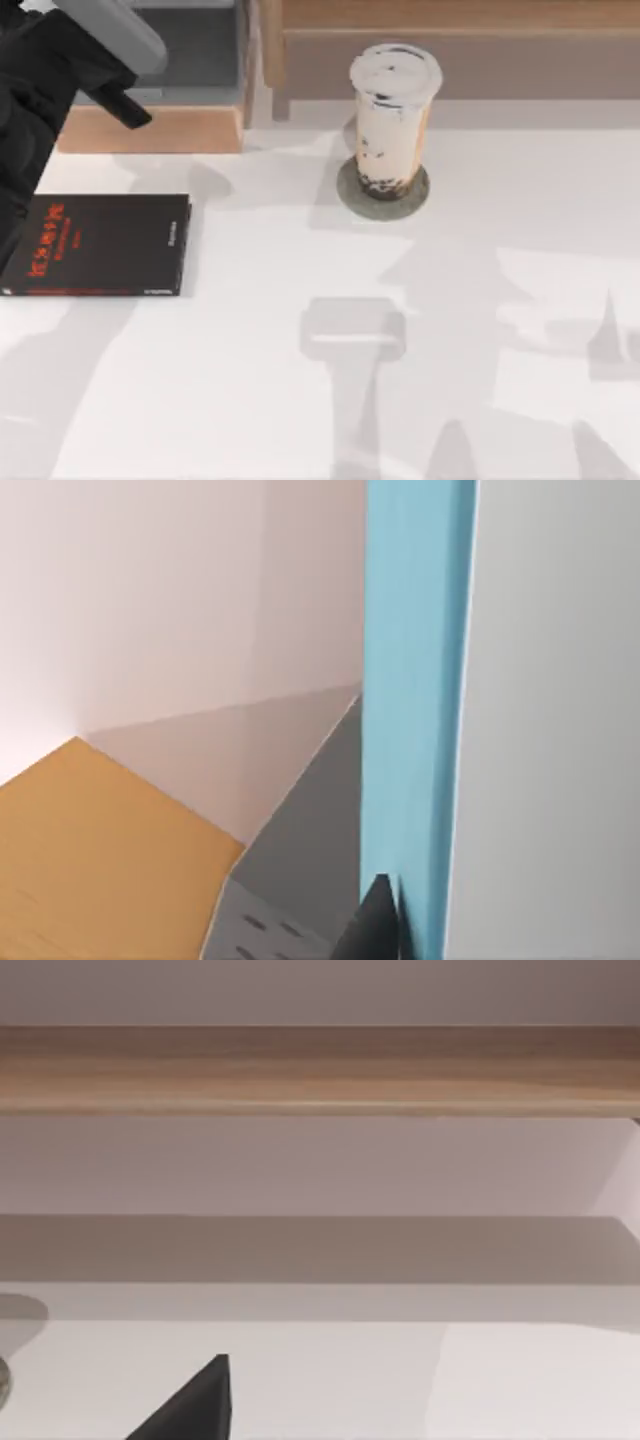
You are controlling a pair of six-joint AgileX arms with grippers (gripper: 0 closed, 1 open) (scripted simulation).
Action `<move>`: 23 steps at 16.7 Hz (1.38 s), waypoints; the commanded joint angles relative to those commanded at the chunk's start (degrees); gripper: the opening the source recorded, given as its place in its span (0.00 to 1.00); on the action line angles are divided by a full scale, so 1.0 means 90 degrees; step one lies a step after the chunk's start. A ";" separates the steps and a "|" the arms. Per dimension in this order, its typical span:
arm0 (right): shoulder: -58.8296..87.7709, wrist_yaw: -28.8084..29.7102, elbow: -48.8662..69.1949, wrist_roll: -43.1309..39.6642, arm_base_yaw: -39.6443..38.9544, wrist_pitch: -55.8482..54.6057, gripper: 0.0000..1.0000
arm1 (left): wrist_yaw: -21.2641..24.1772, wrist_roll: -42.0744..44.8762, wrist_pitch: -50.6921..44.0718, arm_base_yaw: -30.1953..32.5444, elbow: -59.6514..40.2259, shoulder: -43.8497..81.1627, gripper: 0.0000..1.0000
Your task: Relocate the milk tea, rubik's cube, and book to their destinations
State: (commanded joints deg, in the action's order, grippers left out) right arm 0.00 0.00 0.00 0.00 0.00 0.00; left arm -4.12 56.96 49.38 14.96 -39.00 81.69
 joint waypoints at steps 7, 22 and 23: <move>0.0000 0.0000 0.0000 0.0000 0.0000 0.0000 1.00 | -0.0100 0.2812 -0.0093 -0.0458 0.1972 0.1003 0.00; 0.0000 0.0000 0.0000 0.0000 0.0000 0.0000 1.00 | -0.0139 0.3361 -0.0159 -0.0639 0.2172 0.1734 0.00; 0.0000 0.0000 0.0000 0.0000 0.0000 0.0000 1.00 | -0.0139 0.3361 -0.0159 -0.0639 0.2172 0.1735 0.00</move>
State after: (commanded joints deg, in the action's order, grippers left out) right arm 0.00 0.00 0.00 0.00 0.00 0.00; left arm -5.37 87.20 47.95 9.21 -19.45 97.31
